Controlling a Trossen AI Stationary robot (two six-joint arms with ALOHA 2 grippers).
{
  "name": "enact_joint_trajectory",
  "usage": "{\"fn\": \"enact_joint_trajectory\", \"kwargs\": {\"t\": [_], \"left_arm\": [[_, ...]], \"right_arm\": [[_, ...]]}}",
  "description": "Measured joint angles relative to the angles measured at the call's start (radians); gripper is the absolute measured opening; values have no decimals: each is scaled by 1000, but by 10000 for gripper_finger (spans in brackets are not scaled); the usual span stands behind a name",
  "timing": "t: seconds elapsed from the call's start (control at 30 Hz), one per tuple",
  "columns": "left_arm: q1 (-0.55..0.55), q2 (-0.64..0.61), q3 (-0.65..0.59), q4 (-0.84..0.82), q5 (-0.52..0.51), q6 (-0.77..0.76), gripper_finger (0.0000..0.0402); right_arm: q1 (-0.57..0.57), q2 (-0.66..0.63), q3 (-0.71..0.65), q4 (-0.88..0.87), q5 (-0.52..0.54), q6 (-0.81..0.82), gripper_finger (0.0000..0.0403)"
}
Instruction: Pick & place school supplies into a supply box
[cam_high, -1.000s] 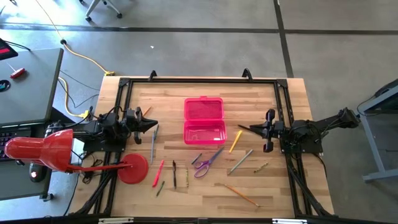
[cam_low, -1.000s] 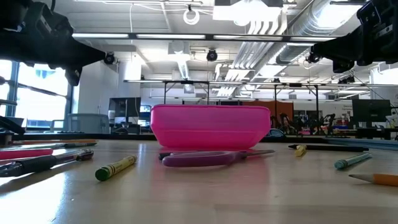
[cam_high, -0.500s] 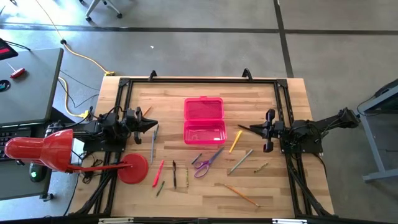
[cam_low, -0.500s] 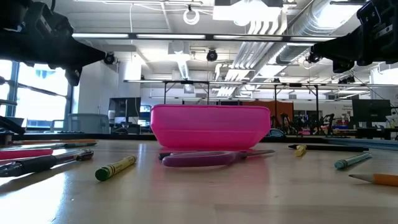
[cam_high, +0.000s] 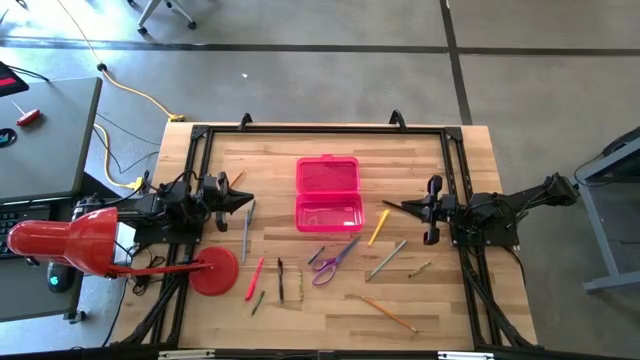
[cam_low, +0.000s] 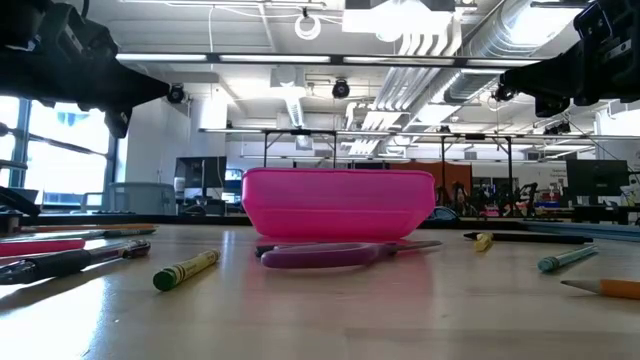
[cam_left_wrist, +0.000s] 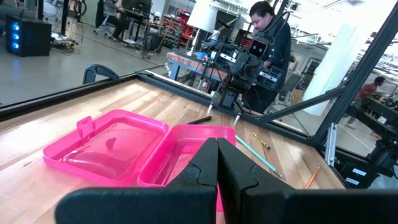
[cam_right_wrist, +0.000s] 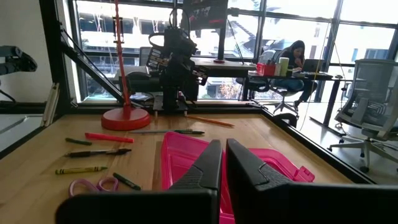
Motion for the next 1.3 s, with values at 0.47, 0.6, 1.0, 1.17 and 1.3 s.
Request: {"fn": "enact_joint_trajectory", "kwargs": {"t": [0.47,0.6,1.0,1.17,1.3], "left_arm": [[0,0,0,0,0,0,33],[0,0,0,0,0,0,33],[0,0,0,0,0,0,33],[0,0,0,0,0,0,33],[0,0,0,0,0,0,33]], "right_arm": [[0,0,0,0,0,0,0],[0,0,0,0,0,0,0],[0,0,0,-29,0,-95,0],[0,0,0,-29,0,-98,0],[0,0,0,-29,0,-98,0]]}}
